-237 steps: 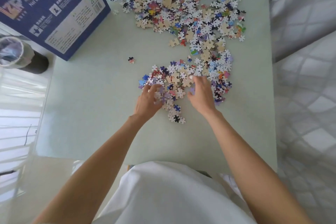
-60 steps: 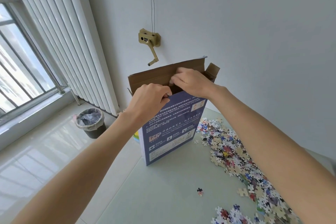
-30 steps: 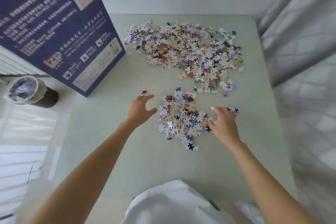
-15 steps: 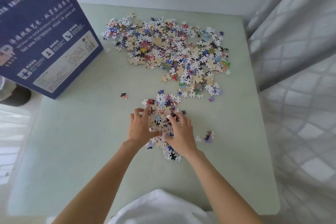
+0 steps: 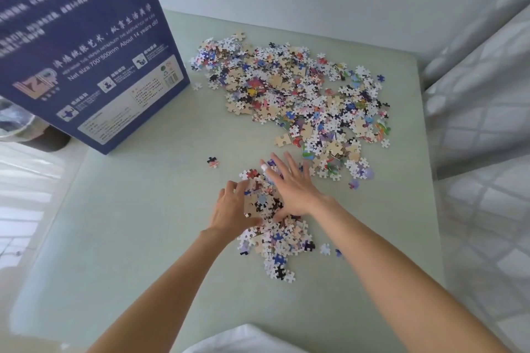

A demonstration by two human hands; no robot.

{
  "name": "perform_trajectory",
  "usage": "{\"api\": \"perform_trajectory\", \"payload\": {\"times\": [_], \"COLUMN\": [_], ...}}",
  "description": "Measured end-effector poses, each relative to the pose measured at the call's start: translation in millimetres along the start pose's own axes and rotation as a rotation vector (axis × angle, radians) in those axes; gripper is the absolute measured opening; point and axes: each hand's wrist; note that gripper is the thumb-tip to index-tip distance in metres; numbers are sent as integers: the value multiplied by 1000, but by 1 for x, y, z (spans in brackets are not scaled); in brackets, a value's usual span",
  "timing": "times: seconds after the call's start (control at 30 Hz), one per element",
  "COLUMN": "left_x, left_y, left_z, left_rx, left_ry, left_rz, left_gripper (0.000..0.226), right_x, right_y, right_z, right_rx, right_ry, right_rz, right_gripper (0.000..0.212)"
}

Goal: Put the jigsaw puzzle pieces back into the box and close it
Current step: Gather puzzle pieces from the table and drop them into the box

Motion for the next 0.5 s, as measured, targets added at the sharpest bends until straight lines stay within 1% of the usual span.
{"api": "perform_trajectory", "payload": {"times": [0.07, 0.2, 0.27, 0.33, 0.4, 0.47, 0.5], "left_x": [0, 1, 3, 3, 4, 3, 3], "left_y": [1, 0, -1, -2, -5, -6, -7], "left_z": [-1, 1, 2, 1, 0, 1, 2], "left_rx": [3, -18, -36, -37, -32, -31, -34], "left_ry": [12, 11, 15, 24, 32, 42, 47], "left_rz": [13, 24, 16, 5, -1, 2, 4], "left_gripper": [87, 79, 72, 62, 55, 51, 49], "right_x": [2, -7, -11, -15, -17, -19, -21], "right_y": [-1, 6, 14, 19, 18, 16, 16], "right_z": [2, 7, 8, 10, 11, 15, 17], "right_rx": [-11, -21, 40, 128, 230, 330, 352], "right_ry": [-40, -86, -63, -27, 12, 55, 77], "right_rz": [12, -108, -142, -137, -86, -20, -16], "right_gripper": [126, 98, 87, 79, 77, 83, 86]}}
Point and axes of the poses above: each hand's wrist, its own x-axis towards the middle knuckle, its own y-axis out of the palm, z = x × y, and after that the axes turned 1 degree about y, right-handed
